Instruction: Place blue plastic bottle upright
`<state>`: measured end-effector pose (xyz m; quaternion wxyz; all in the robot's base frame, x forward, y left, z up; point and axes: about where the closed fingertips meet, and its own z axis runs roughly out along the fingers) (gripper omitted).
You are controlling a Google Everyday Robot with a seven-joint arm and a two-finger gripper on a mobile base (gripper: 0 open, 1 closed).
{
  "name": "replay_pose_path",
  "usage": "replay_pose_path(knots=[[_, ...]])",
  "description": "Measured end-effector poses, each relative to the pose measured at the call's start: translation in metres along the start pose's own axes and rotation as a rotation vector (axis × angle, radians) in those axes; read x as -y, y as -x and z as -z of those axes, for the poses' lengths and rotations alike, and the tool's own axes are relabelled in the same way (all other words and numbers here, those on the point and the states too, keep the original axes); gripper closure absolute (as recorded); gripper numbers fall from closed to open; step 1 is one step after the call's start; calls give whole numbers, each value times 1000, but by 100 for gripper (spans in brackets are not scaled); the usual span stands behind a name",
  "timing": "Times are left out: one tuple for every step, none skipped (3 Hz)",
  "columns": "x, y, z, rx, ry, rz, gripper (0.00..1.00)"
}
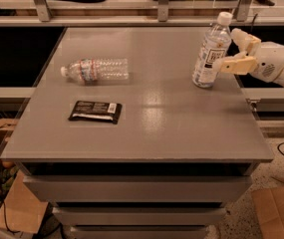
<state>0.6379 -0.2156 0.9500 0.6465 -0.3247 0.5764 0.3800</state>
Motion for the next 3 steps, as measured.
replay_pose_path(knots=[[3, 8, 8, -10, -17, 18, 0], [5, 17, 22, 13, -16, 17, 0], [5, 19, 23, 15, -11, 16, 0]])
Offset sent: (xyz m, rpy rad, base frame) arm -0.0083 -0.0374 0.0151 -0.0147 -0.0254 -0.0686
